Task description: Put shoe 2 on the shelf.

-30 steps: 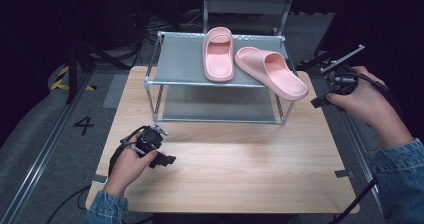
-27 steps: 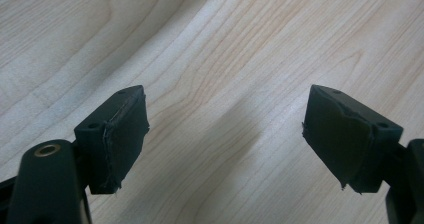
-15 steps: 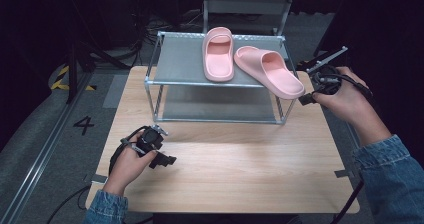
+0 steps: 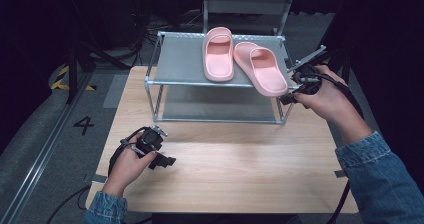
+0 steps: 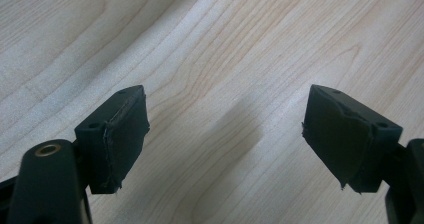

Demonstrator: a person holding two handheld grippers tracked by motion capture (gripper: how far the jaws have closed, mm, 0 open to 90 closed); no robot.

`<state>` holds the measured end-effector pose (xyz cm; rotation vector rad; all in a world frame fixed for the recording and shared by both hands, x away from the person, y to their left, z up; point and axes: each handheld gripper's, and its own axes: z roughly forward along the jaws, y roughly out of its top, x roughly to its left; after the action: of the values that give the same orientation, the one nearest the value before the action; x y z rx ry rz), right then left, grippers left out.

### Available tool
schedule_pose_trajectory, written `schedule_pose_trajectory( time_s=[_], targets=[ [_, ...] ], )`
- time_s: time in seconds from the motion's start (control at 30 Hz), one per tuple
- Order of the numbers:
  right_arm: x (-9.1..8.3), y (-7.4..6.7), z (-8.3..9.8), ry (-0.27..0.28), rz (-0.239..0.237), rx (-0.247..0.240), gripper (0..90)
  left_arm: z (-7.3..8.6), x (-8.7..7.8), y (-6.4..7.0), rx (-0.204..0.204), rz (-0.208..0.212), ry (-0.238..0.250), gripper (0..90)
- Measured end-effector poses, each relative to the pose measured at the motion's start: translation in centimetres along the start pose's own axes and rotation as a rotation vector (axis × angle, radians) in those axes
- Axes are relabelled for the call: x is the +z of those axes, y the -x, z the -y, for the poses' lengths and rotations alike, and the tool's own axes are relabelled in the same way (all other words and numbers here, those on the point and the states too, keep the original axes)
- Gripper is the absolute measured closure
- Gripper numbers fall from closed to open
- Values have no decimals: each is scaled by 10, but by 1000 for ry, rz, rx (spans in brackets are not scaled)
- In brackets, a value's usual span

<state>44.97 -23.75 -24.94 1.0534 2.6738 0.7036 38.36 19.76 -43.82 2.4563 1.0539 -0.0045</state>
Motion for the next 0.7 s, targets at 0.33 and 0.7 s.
schedule_pose_trajectory(
  time_s=[0.33,0.7],
  targets=[
    [19,-14,-29,11,-19,-37,900,2,0,0,-3,0,1,183],
    [38,-12,-52,45,-44,-20,900,0,1,-2,9,-2,-6,183]
  ],
)
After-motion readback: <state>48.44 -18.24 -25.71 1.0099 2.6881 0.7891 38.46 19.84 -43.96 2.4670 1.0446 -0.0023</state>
